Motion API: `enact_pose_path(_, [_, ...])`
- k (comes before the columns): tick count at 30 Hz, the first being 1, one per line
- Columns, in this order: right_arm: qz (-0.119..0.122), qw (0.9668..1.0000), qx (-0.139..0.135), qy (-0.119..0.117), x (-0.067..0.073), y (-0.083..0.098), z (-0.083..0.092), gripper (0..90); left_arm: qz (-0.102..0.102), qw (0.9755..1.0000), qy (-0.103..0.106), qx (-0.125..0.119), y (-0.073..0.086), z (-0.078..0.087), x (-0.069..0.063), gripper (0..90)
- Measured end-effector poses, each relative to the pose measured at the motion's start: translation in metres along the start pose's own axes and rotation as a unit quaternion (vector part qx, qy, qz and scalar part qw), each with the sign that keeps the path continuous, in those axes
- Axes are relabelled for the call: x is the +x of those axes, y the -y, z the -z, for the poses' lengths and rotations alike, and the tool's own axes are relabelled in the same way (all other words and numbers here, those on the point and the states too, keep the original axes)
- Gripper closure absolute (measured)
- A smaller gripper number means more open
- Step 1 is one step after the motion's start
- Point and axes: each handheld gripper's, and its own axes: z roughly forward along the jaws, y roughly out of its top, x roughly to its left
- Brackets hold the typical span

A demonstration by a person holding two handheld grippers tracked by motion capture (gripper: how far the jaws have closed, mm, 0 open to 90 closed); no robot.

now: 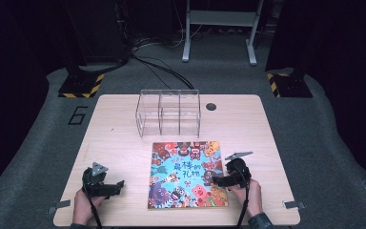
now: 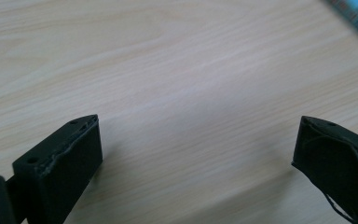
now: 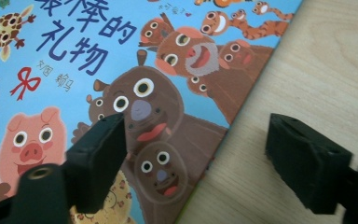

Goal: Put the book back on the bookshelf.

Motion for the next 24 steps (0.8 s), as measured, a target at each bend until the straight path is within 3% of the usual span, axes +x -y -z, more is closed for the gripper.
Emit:
enact_pose_path(2, [-0.004,1.0,-0.003,-0.005,-0.003,-0.001,0.0,17.1,-0.003,1.0,0.005,-0.001,-0.006,-0.002,-0.008,0.0])
enact_pose_path(6, [-0.007,0.9998,-0.007,-0.014,-0.006,-0.006,0.001,14.9,-0.001,0.9992,0.039,0.003,-0.017,-0.008,-0.025,0.0])
enact_pose_path(11, [0.004,0.9998,-0.008,-0.02,-0.006,-0.011,-0.002,14.3,0.009,0.9975,0.069,-0.007,-0.025,-0.02,-0.043,0.0])
enact_pose_path(15, [0.006,0.9997,-0.011,-0.021,-0.006,-0.015,-0.004,14.4,0.005,0.997,0.077,-0.008,-0.027,-0.028,-0.055,0.0])
enact_pose_path(16, [0.003,0.9997,-0.008,-0.023,-0.006,-0.016,-0.005,14.4,-0.004,0.9969,0.079,0.002,-0.028,-0.028,-0.056,0.0])
enact_pose_path(19, [0.005,0.9996,-0.007,-0.026,-0.005,-0.018,-0.007,14.8,-0.005,0.9966,0.082,0.006,-0.029,-0.033,-0.06,0.0])
enact_pose_path(24, [0.003,0.9996,-0.002,-0.03,-0.004,-0.02,-0.012,15.3,-0.012,0.9974,0.071,-0.001,-0.028,-0.037,-0.065,0.0])
